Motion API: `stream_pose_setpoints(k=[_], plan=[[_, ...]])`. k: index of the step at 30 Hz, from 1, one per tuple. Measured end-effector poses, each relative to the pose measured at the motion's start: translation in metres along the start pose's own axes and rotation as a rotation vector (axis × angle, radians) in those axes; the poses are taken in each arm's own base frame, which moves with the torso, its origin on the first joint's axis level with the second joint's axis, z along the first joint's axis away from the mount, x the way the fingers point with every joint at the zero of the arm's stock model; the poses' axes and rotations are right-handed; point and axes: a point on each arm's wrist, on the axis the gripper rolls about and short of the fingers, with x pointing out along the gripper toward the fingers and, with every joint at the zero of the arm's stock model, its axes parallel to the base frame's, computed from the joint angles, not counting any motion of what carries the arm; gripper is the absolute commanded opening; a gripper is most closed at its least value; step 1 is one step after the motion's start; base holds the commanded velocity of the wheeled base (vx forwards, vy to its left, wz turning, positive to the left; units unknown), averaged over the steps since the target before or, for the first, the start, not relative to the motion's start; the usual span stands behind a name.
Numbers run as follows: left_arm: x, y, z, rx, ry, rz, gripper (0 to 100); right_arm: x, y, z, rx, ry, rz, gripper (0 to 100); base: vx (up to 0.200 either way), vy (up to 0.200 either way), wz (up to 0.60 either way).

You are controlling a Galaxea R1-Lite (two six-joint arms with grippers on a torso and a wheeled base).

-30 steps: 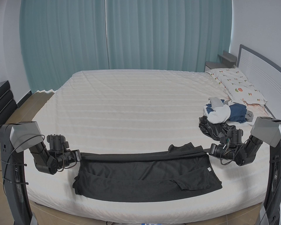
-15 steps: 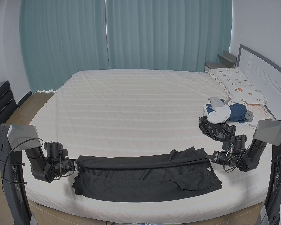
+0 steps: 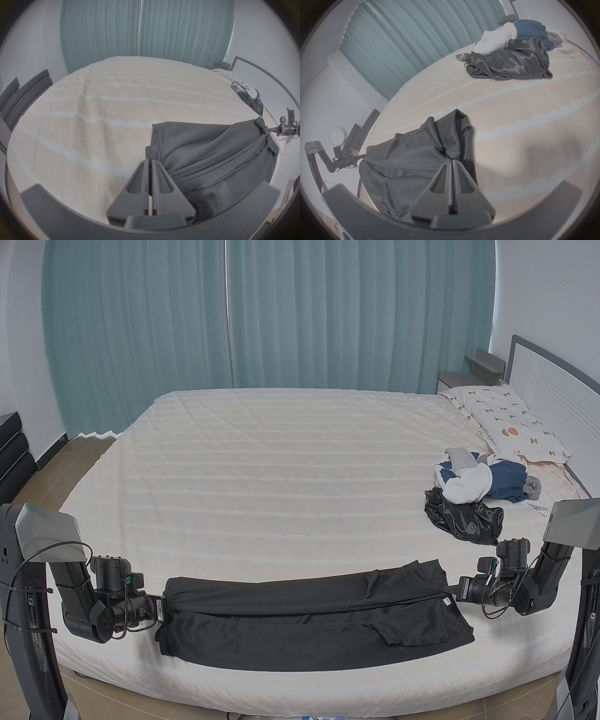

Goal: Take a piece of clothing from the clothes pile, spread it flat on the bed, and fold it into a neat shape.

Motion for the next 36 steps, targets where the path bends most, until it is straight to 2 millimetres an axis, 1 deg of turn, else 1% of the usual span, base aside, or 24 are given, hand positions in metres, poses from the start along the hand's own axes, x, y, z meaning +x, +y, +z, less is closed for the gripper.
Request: stream_pose_setpoints(k=[5, 14, 15, 19, 20, 30, 33, 36], plan=[[0.000, 0.000, -0.007, -0.002, 0.024, 0.001, 0, 0.002, -0.002, -0.003, 0.003, 0.011, -0.003, 0, 0.000, 0.000, 0.00], [0.003, 0.000, -0.013, -0.004, 0.044, 0.004, 0, 0.006, -0.004, -0.006, -0.003, -0.002, 0.000, 0, 0.000, 0.000, 0.00], [0.003, 0.000, -0.013, -0.003, 0.045, 0.004, 0, 0.007, -0.004, -0.007, -0.002, 0.001, -0.001, 100, 0.000, 0.000, 0.00], [0.003, -0.001, -0.014, -0.002, 0.051, 0.006, 0, 0.009, -0.005, -0.010, 0.001, 0.009, -0.004, 100, 0.000, 0.000, 0.00], [0.003, -0.001, -0.015, -0.002, 0.053, 0.006, 100, 0.009, -0.005, -0.010, 0.002, 0.011, -0.003, 100, 0.000, 0.000, 0.00], [0.002, -0.002, -0.016, -0.008, 0.031, 0.003, 100, 0.009, -0.003, -0.009, 0.016, 0.006, 0.004, 100, 0.000, 0.000, 0.00], [-0.001, -0.002, -0.016, -0.019, 0.017, 0.004, 100, 0.006, -0.002, -0.004, 0.039, -0.008, 0.006, 100, 0.000, 0.000, 0.00], [-0.009, 0.000, -0.016, -0.051, 0.005, 0.010, 100, 0.001, 0.001, 0.003, 0.076, -0.033, 0.019, 100, 0.000, 0.000, 0.00]])
